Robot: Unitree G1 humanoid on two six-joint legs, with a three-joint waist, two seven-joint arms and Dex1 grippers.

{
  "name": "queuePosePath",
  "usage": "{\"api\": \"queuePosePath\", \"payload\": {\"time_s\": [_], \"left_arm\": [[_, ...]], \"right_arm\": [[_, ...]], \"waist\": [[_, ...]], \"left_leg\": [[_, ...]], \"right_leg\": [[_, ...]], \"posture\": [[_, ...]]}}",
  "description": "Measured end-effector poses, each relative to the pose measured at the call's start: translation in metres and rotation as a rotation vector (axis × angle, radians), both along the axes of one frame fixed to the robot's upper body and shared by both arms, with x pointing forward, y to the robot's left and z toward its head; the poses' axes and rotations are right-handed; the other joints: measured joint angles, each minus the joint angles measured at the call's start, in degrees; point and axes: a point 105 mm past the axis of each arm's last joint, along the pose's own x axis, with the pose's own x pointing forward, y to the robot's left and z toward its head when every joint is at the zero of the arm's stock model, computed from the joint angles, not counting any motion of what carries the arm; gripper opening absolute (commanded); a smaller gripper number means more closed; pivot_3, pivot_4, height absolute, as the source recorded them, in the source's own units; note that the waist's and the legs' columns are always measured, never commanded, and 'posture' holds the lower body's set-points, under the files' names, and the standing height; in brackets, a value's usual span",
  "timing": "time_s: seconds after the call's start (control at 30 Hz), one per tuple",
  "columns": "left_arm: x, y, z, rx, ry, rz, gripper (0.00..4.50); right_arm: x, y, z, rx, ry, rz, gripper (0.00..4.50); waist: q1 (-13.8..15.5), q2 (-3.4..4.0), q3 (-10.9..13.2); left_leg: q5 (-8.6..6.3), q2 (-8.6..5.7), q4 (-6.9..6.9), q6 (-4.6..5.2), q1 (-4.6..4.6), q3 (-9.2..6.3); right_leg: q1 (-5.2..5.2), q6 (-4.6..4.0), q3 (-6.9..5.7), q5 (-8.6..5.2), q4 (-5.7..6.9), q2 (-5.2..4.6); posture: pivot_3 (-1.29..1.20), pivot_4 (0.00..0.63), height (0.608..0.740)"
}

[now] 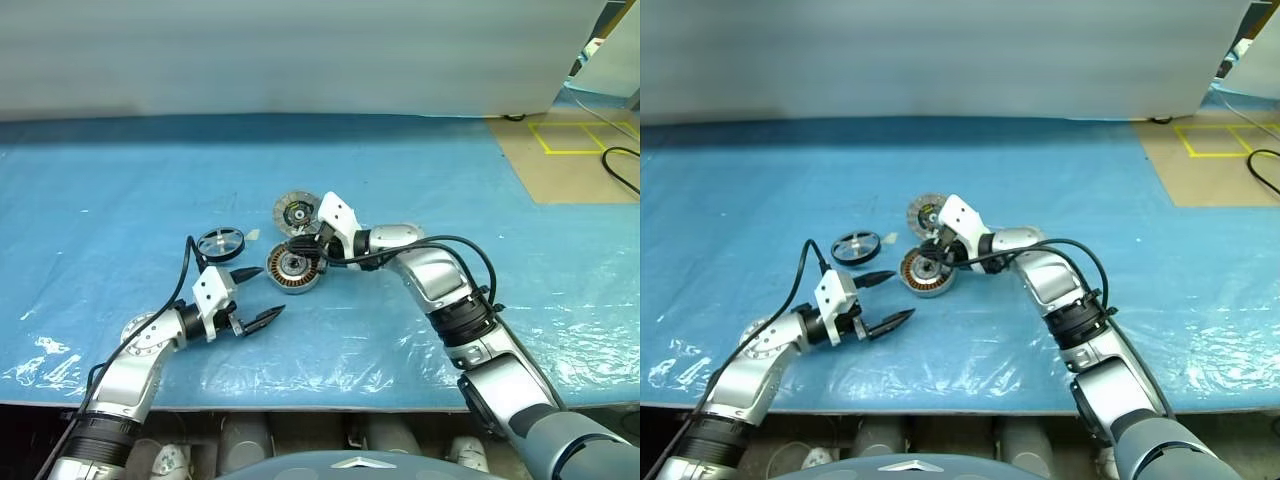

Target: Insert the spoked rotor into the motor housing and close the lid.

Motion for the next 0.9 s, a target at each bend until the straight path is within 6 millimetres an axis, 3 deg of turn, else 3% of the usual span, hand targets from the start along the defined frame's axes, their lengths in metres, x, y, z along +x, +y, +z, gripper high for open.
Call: {"api": "queuePosePath", "payload": {"time_s": [0.9], "left_arm": [[0.000,-0.001,-0.001,0.001,0.008,-0.001,4.50]], "right_arm": [[-0.002,0.011,-0.022,-0.022,0.012,-0.013,0.02]], "waist": [[-0.03,0.00,0.00]], "left_leg": [[0.00,0.00,0.02,0.00,0.03,0.00]], "right_leg": [[0.03,0.00,0.00,0.00,0.02,0.00]], "posture": [[0.00,0.150,0.740]]}}
